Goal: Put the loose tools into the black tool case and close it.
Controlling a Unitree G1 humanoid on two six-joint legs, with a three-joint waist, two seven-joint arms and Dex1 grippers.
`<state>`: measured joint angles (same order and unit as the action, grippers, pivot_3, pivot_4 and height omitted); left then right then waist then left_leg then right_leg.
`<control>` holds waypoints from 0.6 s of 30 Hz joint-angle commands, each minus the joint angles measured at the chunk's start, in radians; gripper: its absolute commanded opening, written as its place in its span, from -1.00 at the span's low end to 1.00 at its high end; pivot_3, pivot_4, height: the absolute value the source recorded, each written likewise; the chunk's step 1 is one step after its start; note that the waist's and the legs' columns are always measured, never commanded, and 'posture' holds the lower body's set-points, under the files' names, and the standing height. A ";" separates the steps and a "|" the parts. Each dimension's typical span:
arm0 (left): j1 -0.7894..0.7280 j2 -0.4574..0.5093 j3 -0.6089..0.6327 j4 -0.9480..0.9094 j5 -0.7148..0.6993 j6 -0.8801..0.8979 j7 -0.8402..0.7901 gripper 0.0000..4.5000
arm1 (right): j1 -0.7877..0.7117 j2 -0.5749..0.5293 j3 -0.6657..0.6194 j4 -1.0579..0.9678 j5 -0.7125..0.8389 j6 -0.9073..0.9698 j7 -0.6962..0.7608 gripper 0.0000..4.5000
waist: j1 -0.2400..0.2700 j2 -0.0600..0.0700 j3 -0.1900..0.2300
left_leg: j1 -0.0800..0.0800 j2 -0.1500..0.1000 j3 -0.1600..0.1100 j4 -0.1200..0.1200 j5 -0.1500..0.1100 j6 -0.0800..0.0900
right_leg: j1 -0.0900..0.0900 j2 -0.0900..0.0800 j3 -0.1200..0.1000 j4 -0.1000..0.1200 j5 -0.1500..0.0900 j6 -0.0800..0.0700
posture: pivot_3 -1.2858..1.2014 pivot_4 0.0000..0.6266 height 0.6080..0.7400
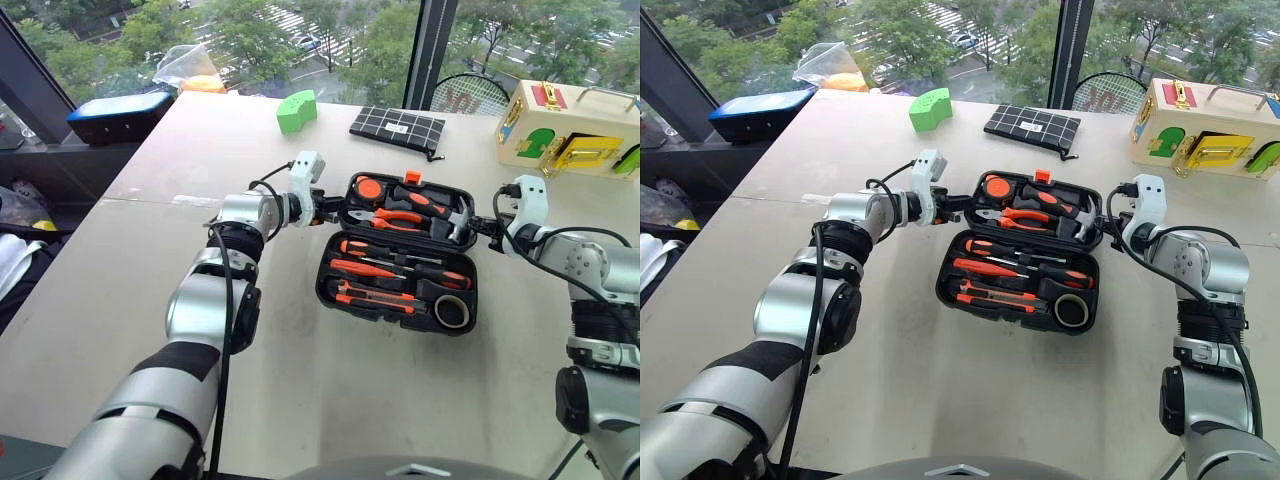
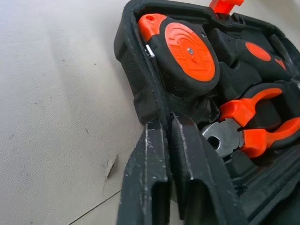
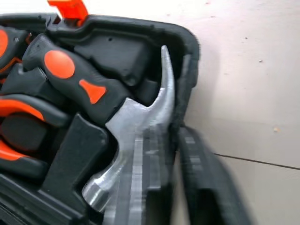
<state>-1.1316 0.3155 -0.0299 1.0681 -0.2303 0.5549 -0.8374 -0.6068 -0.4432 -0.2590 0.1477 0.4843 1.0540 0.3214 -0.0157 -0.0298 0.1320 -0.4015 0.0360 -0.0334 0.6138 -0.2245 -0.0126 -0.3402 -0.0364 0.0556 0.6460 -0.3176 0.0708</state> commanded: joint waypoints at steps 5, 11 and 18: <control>0.148 0.006 -0.062 -0.284 0.140 -0.588 -0.013 -1.00 | -0.008 0.004 0.049 -0.202 -0.060 -0.398 0.121 -0.99 | -0.001 0.003 0.002 | -0.003 0.001 0.002 0.000 0.002 -0.004 | -0.004 0.000 0.003 0.000 0.000 0.000 | 0.03 -0.52 1.00; 0.301 0.094 -0.100 -0.345 0.258 -0.954 0.012 -1.00 | 0.242 -0.076 0.104 -0.497 -0.129 -0.498 0.172 -0.99 | 0.013 0.001 -0.001 | -0.012 0.000 -0.001 0.002 0.003 -0.006 | -0.010 -0.001 0.000 0.004 0.002 0.002 | 0.03 -0.52 1.00; 0.410 0.186 -0.101 -0.439 0.254 -1.043 -0.051 -1.00 | 0.535 -0.125 0.021 -0.720 -0.098 -0.490 0.197 -0.99 | 0.017 0.003 -0.001 | -0.010 0.000 -0.002 0.004 0.001 -0.001 | -0.005 -0.001 -0.001 -0.003 0.002 0.002 | 0.03 -0.52 1.00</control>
<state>-0.7293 0.4882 -0.1193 0.6763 0.0384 -0.4856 -0.8411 -0.0710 -0.5483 -0.1871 -0.4903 0.3574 0.5850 0.4924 0.0013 -0.0272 0.1312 -0.4117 0.0355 -0.0353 0.6186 -0.2237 -0.0136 -0.3449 -0.0373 0.0547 0.6433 -0.3162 0.0723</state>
